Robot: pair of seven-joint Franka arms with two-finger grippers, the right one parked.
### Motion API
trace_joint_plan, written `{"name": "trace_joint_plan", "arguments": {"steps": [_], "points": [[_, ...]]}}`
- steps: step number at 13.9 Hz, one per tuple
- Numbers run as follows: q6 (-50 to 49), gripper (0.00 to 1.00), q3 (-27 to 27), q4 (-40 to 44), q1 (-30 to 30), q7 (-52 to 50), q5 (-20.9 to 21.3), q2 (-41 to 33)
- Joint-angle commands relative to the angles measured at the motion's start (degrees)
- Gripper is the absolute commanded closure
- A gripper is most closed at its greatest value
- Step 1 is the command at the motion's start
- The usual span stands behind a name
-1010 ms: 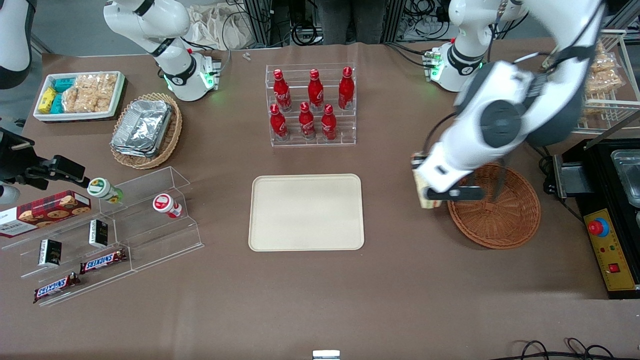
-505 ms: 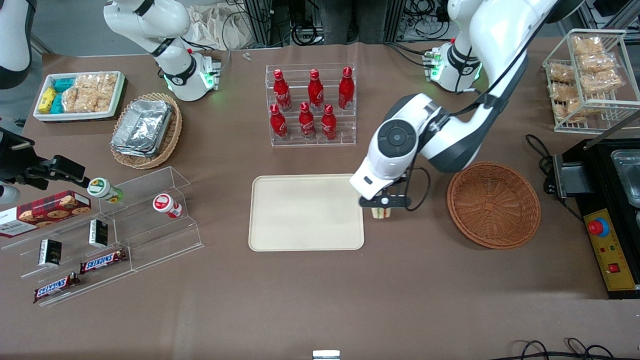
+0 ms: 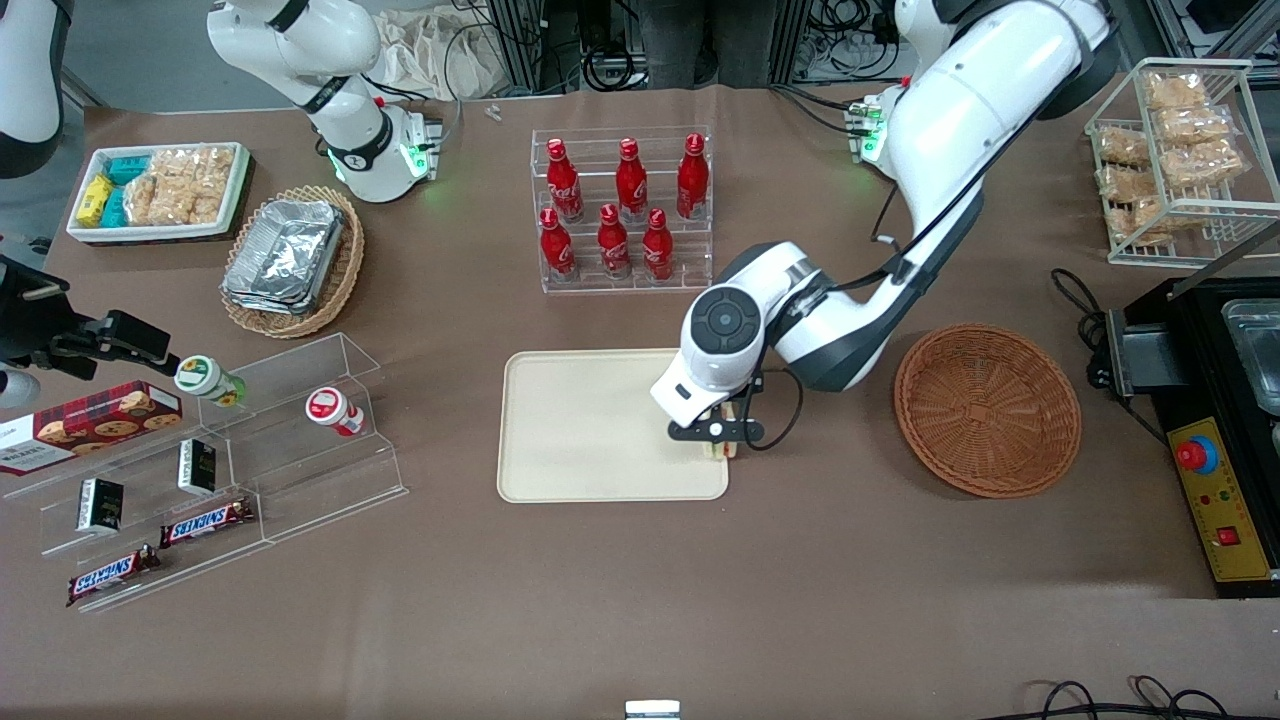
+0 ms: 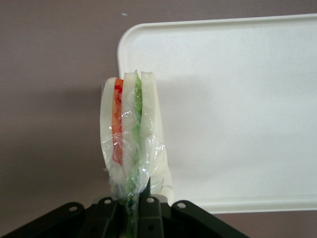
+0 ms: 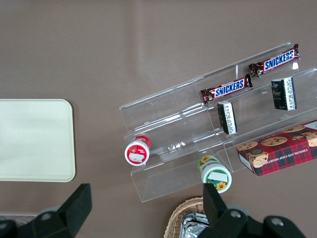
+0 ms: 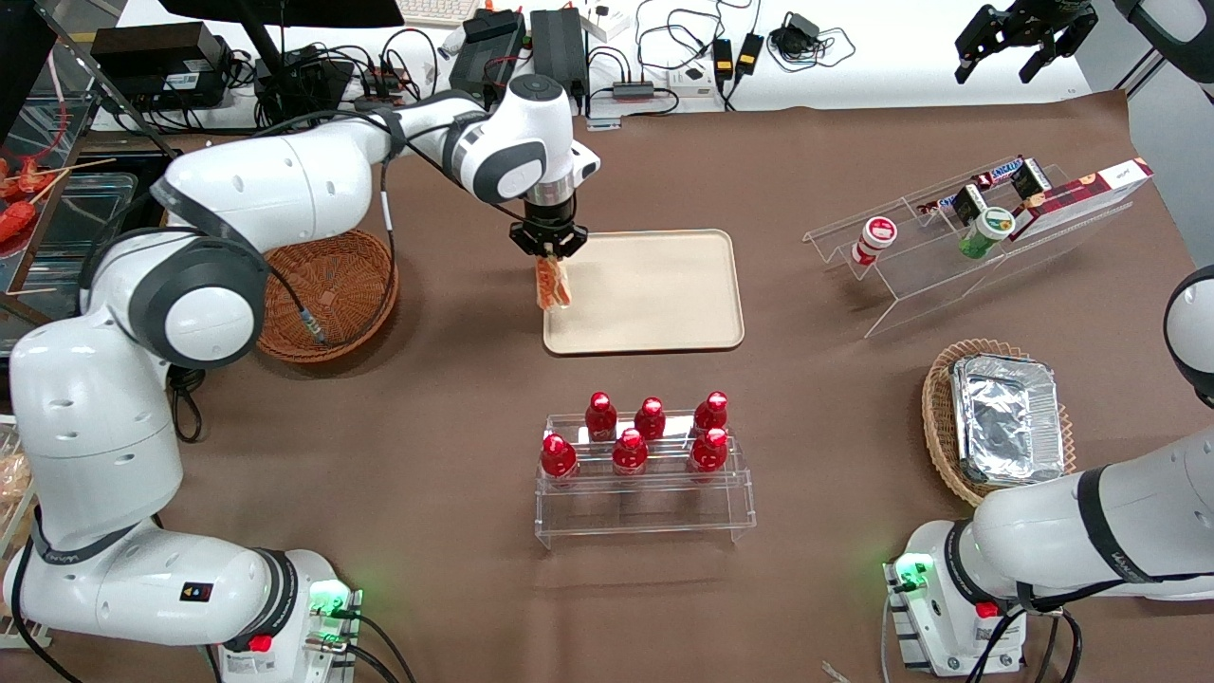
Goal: Place sandwich from basket to tray
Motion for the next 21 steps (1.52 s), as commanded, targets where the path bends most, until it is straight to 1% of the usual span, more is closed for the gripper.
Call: {"name": "trace_joint_plan", "arguments": {"steps": [1,2,3,4,5,6,10,12,14,16,17,19,20,21], "points": [[1.35,1.0,0.33,2.98,-1.76,-1.37,1.61,3.31],[1.61,1.0,0.94,2.9,-2.2,-1.45,1.61,3.4],[1.62,0.96,1.47,2.9,-2.55,-1.45,1.52,3.31],[1.62,0.77,1.64,2.9,-2.64,-1.89,1.43,3.31],[1.62,0.32,1.65,2.81,-2.64,-3.63,1.52,3.4],[1.62,0.0,1.73,2.55,-2.73,-5.22,1.69,3.31],[0.39,0.0,1.56,2.46,-1.94,-9.71,0.82,1.3],[-4.41,0.0,1.3,2.19,-1.16,-9.54,0.55,-1.68],[-10.4,0.0,1.21,2.02,-0.62,-9.37,-2.42,-5.45],[-12.7,0.0,1.21,-1.3,1.82,-8.32,-2.88,-10.46],[-12.71,0.0,0.95,-4.11,3.84,-6.48,-3.4,-13.53],[-13.06,0.0,0.68,-8.86,8.32,-0.78,-7.34,-19.68],[-13.84,0.0,0.68,-10.53,10.43,3.34,-8.58,-22.24],[-14.81,0.0,0.68,-11.59,12.54,7.12,-8.94,-24.0]]}}
